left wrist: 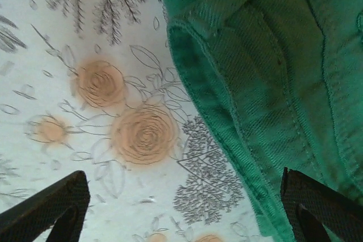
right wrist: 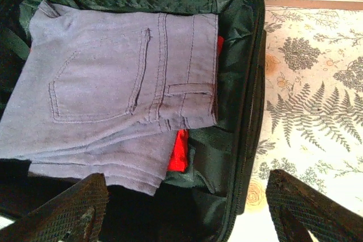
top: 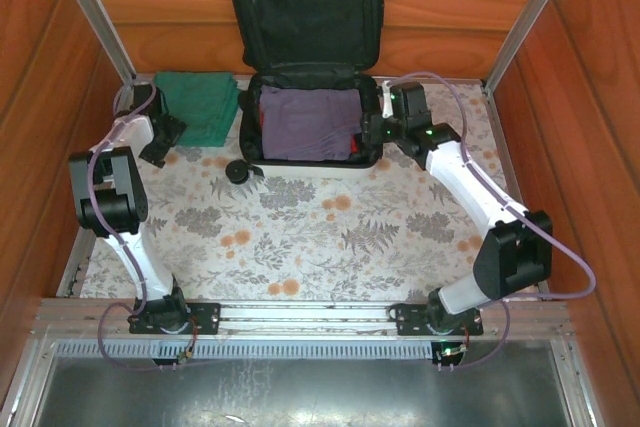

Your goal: Pack the luggage

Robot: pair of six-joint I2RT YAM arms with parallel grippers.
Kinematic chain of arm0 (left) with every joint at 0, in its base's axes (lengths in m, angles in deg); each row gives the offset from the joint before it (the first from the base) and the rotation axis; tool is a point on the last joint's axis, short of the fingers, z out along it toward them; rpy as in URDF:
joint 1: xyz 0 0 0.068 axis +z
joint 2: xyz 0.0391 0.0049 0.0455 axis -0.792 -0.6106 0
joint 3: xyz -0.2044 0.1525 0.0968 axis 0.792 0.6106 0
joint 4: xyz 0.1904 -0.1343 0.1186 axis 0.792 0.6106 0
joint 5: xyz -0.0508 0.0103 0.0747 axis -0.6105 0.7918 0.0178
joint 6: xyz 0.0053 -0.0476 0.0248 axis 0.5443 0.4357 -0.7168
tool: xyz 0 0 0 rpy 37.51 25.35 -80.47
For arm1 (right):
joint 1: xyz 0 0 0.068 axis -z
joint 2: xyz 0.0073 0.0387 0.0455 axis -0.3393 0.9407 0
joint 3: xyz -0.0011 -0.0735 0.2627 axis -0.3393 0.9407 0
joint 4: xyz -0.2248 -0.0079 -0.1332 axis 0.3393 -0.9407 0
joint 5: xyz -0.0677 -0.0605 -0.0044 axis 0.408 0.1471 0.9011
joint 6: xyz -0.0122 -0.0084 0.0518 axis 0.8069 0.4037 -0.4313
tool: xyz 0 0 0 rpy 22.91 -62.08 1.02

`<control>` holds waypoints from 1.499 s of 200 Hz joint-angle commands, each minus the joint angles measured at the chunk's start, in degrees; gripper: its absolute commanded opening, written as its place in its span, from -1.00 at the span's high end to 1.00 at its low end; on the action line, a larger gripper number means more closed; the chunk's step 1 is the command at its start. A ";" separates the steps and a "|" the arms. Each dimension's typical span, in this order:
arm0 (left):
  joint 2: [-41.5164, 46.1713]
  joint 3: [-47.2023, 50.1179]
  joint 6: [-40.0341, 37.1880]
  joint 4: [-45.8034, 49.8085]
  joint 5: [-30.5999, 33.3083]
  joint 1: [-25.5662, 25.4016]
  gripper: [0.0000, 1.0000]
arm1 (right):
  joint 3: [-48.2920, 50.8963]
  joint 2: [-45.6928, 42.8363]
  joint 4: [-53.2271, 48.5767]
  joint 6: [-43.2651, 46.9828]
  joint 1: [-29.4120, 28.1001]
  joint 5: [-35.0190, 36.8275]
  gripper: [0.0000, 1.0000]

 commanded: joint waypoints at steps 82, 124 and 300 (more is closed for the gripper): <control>-5.95 6.68 24.98 -17.46 -0.18 -4.55 -0.66 | 5.66 -4.78 1.36 1.07 0.55 1.27 -0.55; -8.93 4.87 29.22 -20.84 3.53 -6.64 -0.29 | 8.22 -7.67 1.05 1.04 0.59 2.27 -0.54; 38.13 36.85 9.97 3.14 33.86 -2.67 1.00 | 6.21 -9.14 -1.57 -2.83 0.20 -9.37 -0.48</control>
